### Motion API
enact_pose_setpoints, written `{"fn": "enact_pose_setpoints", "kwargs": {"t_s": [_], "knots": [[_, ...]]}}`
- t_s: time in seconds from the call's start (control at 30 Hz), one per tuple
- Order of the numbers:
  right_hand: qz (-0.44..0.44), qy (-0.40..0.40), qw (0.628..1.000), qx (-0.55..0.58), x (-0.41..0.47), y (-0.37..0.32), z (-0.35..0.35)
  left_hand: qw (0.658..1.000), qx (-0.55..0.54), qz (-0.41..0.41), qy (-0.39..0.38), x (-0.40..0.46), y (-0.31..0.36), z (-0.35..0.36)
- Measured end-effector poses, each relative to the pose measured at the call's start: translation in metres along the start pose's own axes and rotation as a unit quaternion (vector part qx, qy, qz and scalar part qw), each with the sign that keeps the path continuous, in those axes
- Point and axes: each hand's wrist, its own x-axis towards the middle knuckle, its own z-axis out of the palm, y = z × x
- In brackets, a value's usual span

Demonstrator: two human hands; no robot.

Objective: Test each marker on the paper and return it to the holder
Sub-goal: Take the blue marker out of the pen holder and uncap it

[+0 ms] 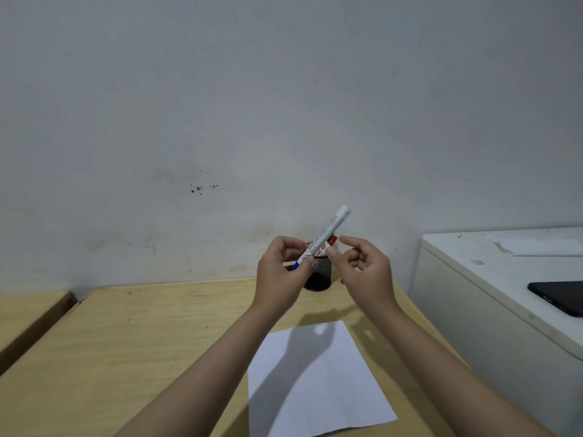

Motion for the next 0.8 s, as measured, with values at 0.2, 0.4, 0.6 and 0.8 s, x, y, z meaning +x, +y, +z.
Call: {"fn": "enact_pose_setpoints", "kwargs": {"t_s": [0.2, 0.4, 0.6, 0.8], "knots": [[0.07, -0.005, 0.997, 0.027, -0.002, -0.013, 0.018, 0.998, 0.03, 0.03, -0.045, -0.011, 0.001, -0.014], [0.118, -0.001, 0.987, 0.113, -0.006, -0.015, 0.022, 0.998, 0.045, 0.007, -0.033, -0.014, 0.0, -0.028], [0.106, -0.079, 0.986, 0.099, -0.008, -0.009, 0.031, 0.997, 0.052, 0.014, -0.056, -0.018, 0.003, -0.029], [0.095, -0.061, 0.985, 0.132, 0.003, -0.004, 0.019, 0.997, 0.049, -0.034, -0.043, -0.016, -0.01, -0.043]]}}
